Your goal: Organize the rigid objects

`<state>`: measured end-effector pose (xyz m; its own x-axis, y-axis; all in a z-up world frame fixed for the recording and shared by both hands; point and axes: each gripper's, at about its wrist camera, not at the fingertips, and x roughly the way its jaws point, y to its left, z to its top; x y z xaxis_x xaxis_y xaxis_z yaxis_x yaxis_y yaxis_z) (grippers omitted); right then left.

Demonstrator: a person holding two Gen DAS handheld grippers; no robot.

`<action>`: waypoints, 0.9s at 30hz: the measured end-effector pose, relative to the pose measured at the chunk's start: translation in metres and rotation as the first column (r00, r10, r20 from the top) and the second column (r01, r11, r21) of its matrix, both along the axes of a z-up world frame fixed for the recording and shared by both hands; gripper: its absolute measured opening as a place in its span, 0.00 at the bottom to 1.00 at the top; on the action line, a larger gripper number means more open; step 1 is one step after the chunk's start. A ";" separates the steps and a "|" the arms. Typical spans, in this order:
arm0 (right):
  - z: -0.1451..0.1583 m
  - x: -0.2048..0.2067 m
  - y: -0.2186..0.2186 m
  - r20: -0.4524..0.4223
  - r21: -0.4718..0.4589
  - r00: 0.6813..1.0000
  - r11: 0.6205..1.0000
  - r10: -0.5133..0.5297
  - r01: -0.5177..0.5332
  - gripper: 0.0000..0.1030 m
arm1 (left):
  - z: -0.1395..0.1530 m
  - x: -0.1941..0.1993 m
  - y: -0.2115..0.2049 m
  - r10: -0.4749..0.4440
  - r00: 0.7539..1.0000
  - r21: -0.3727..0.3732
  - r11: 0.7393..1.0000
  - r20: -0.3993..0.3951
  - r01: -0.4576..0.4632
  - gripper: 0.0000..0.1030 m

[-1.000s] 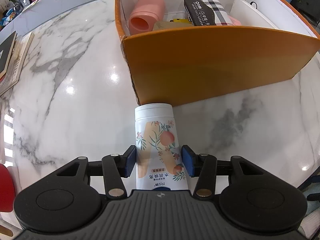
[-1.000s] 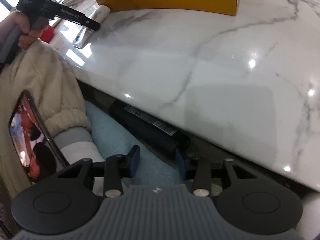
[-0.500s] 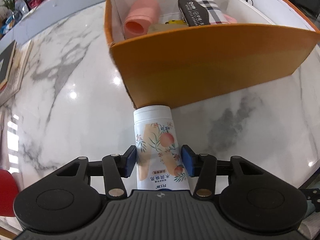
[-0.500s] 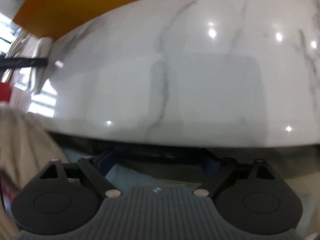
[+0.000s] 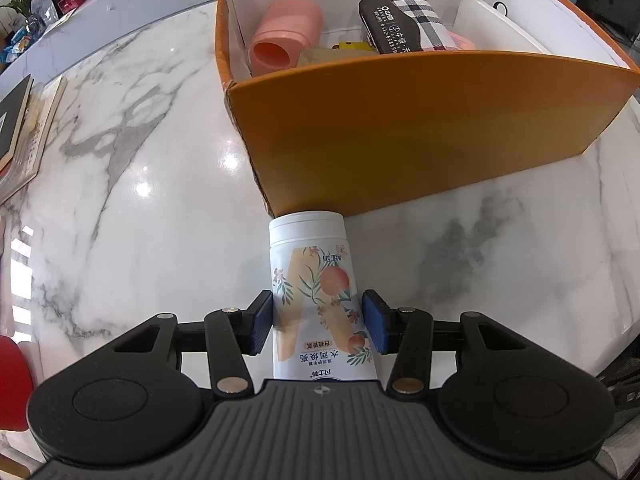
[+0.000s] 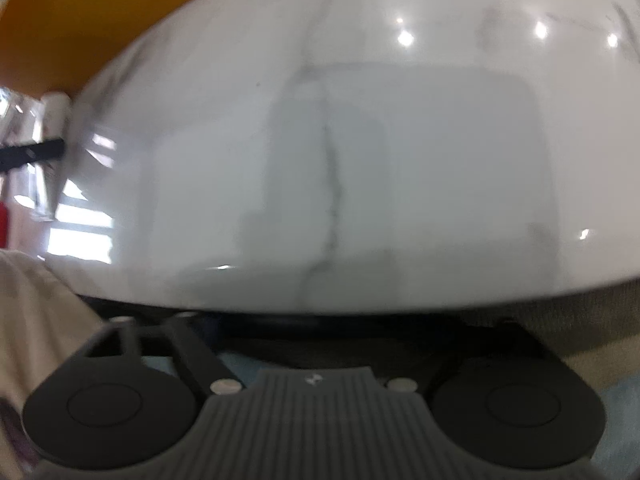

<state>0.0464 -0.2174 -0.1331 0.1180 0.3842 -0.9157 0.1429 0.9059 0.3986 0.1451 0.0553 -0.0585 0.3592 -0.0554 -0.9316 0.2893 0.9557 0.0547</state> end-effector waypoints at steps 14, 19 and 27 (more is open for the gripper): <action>0.046 -0.025 -0.003 0.103 0.013 0.988 0.993 0.111 -0.113 0.11 | 0.001 -0.002 0.000 -0.012 1.000 0.009 1.000 0.003 0.012 0.53; 0.052 -0.037 0.044 0.162 -0.252 0.865 0.868 0.474 -0.429 0.20 | 0.001 -0.002 0.000 -0.010 1.000 0.004 1.000 0.002 0.010 0.53; 0.046 -0.041 0.046 0.147 -0.334 0.817 0.806 0.557 -0.489 0.41 | 0.001 -0.002 0.000 -0.009 1.000 0.002 1.000 0.001 0.009 0.53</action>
<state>0.0053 -0.1709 -0.0873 0.1872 0.1911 -0.9636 -0.4474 0.8898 0.0895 0.1435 0.0551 -0.0576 0.3594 -0.0572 -0.9314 0.2981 0.9529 0.0565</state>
